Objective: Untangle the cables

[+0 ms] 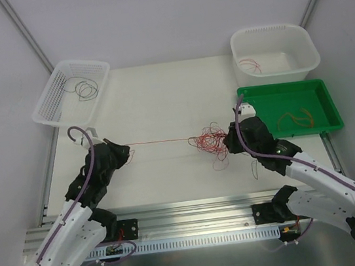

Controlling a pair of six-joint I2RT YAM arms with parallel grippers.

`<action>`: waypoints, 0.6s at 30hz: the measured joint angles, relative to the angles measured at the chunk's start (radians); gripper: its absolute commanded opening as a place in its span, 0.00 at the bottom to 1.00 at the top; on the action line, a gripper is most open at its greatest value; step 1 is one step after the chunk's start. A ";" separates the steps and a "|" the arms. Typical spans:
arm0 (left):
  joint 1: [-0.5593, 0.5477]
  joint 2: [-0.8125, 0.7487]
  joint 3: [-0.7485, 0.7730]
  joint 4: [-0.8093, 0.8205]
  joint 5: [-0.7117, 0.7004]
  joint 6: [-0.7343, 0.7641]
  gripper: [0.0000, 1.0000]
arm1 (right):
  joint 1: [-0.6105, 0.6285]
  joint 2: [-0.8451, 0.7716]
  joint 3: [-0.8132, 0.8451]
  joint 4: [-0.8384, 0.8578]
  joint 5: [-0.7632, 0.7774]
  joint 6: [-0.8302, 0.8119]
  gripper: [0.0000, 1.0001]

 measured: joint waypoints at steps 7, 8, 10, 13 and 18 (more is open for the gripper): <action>0.339 0.040 0.136 -0.151 0.135 0.000 0.00 | -0.006 -0.035 -0.038 -0.002 -0.029 0.004 0.01; 0.371 0.047 0.149 -0.164 0.152 0.000 0.00 | -0.007 -0.041 -0.043 -0.003 -0.030 0.005 0.01; 0.431 0.063 0.166 -0.182 0.180 0.000 0.00 | -0.013 -0.047 -0.048 -0.009 -0.029 0.005 0.01; 0.513 0.081 0.175 -0.210 0.209 0.002 0.00 | -0.024 -0.054 -0.050 -0.022 -0.031 0.006 0.01; 0.597 0.086 0.174 -0.241 0.239 0.015 0.00 | -0.037 -0.095 -0.050 -0.044 -0.064 0.002 0.01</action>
